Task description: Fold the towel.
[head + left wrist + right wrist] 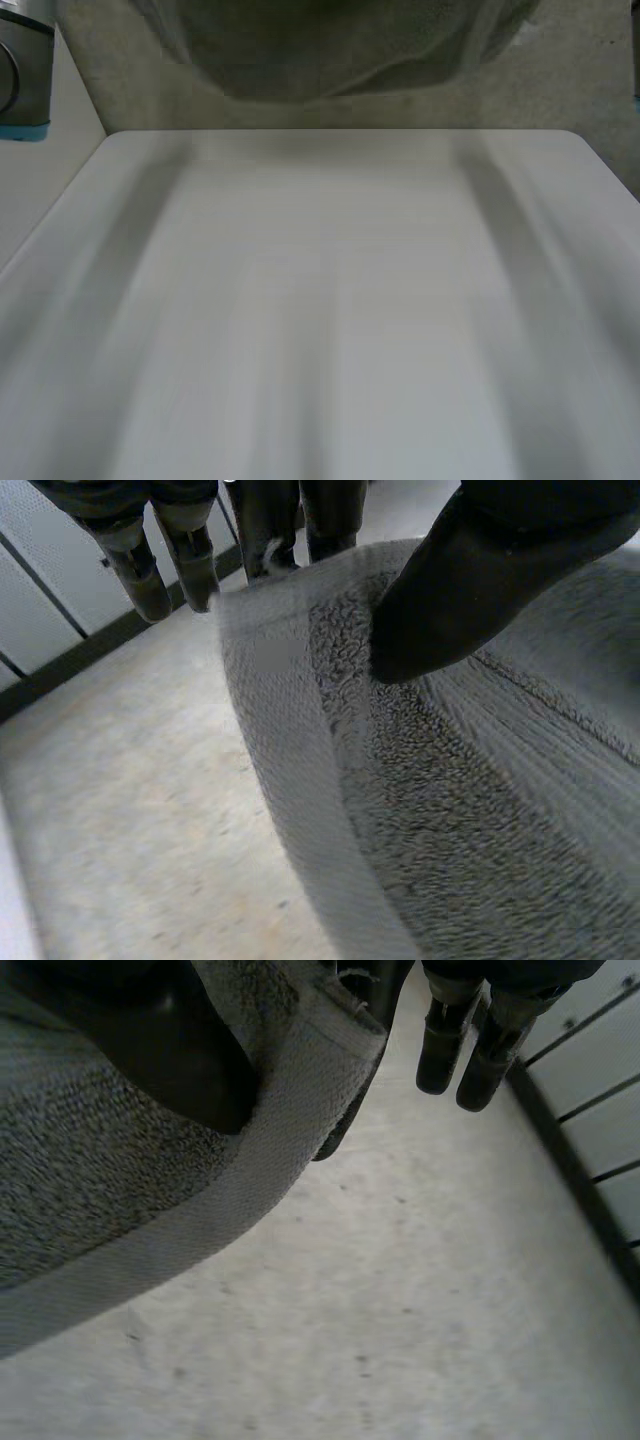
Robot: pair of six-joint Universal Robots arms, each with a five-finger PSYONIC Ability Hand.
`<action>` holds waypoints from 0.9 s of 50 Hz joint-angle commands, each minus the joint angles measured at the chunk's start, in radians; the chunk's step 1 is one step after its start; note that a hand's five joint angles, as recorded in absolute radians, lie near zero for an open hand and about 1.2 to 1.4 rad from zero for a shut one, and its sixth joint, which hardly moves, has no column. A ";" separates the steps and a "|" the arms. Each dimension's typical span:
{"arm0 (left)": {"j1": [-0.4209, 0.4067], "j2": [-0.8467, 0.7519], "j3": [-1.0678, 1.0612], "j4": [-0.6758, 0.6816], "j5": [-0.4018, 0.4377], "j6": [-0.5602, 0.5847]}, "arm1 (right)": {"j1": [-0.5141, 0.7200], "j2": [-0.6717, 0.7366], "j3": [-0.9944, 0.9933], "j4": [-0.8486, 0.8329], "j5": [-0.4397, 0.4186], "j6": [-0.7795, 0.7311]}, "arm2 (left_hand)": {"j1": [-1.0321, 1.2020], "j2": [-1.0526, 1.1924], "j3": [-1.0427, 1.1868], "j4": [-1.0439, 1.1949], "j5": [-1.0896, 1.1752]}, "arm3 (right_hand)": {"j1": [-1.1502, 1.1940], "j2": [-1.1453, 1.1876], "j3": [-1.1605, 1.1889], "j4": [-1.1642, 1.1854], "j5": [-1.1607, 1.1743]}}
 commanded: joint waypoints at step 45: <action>0.310 0.373 -0.839 -0.681 0.556 0.401 | -0.395 -0.292 0.789 1.212 -0.777 -0.508 | 0.081 0.041 -0.049 -0.055 0.039 | 0.073 0.053 -0.041 -0.067 0.070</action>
